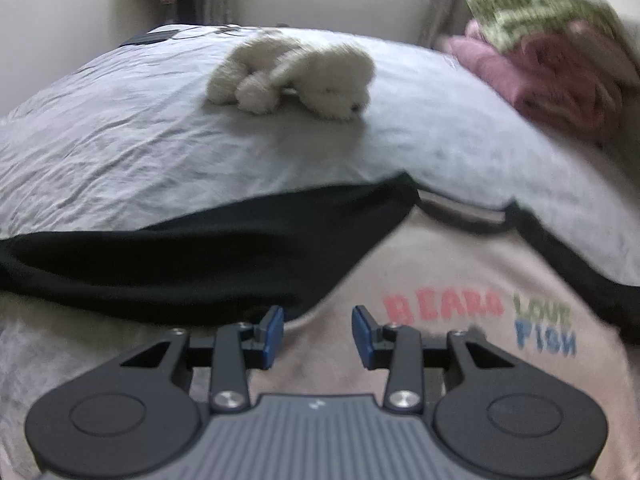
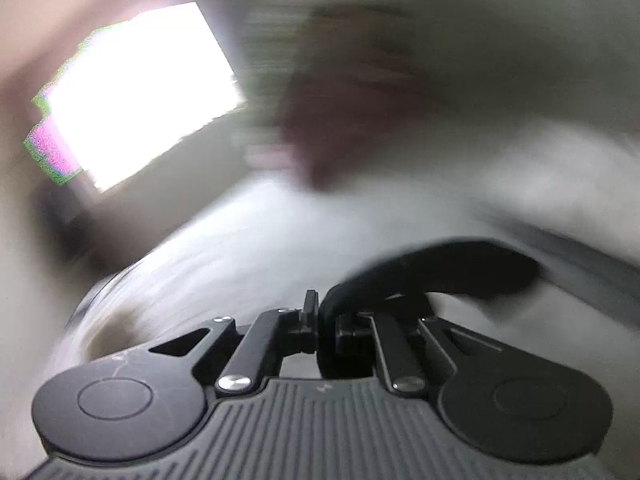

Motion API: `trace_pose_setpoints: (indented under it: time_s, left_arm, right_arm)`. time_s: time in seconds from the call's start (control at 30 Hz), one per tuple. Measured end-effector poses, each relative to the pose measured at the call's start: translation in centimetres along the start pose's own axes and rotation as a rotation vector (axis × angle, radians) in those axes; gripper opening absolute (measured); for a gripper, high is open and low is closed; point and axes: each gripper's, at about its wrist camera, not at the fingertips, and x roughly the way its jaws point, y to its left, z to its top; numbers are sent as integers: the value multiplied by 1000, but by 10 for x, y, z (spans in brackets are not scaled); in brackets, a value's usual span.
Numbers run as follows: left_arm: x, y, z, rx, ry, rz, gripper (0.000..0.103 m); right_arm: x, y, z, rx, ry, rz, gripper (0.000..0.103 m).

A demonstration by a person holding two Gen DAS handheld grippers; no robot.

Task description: Fold clothes

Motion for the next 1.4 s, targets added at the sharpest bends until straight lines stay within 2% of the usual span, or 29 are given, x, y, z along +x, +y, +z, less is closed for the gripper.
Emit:
trace_pose_setpoints:
  time_s: [0.07,0.1,0.17,0.2,0.23,0.3,0.4,0.53,0.73,0.87,1.13,1.17,1.23,1.3,1.37,1.4]
  left_arm:
    - [-4,8,4,-27,-20,-4,39]
    - [-6,12,5,-41,-29,-2,40]
    - [-9,20,8,-69,-43,2,41]
    - [-10,24,9,-81,-45,4,41]
    - [-10,26,9,-87,-44,3,41]
    - [-10,29,9,-93,-40,-1,41]
    - [-10,29,8,-85,-36,-11,41]
    - [-11,24,7,-76,-38,-54,40]
    - [1,2,-1,-29,19,-142,38]
    - [12,-13,-5,18,41,-125,39]
    - [35,-24,-4,76,29,-104,38]
    - [37,-26,-5,91,26,-99,36]
    - [41,-31,-6,126,21,-80,11]
    - [40,-33,-7,135,21,-60,4]
    - [30,-32,-4,122,-2,-48,2]
    - [25,-32,-2,113,-16,-43,1]
  right_arm:
    - [11,81,-38,-342,81,180,11]
    - [15,110,-61,-478,140,223,12]
    - [18,143,-107,-667,241,269,16]
    - [18,150,-122,-719,282,284,27]
    - [16,151,-127,-731,299,299,33]
    - [12,150,-129,-734,320,328,35]
    - [8,146,-119,-683,314,343,52]
    - [14,130,-98,-551,340,363,53]
    - [15,106,-92,-533,381,294,53]
    - [25,98,-98,-545,431,286,53]
    - [22,101,-109,-636,479,312,53]
    - [23,101,-111,-645,486,310,53]
    - [25,101,-115,-665,502,311,53]
    - [27,102,-120,-689,507,311,53]
    - [29,102,-122,-703,505,300,53]
    - [31,101,-123,-705,502,289,48]
